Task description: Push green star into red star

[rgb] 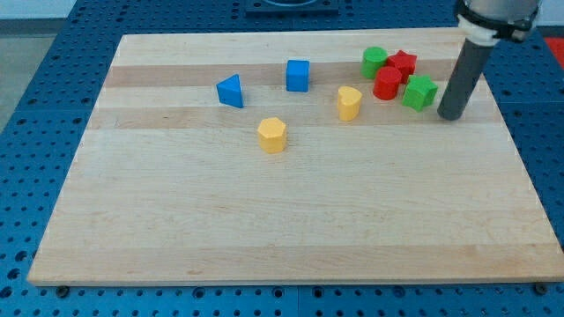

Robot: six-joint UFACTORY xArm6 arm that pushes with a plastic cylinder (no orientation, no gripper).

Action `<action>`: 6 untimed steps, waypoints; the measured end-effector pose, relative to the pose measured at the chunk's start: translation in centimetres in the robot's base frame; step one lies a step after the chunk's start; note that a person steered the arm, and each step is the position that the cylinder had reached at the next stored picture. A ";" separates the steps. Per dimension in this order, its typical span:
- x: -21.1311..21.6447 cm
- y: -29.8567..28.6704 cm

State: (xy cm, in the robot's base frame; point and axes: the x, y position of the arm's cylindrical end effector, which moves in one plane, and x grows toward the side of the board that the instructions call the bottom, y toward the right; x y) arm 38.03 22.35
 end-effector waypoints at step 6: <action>-2.0 -5.4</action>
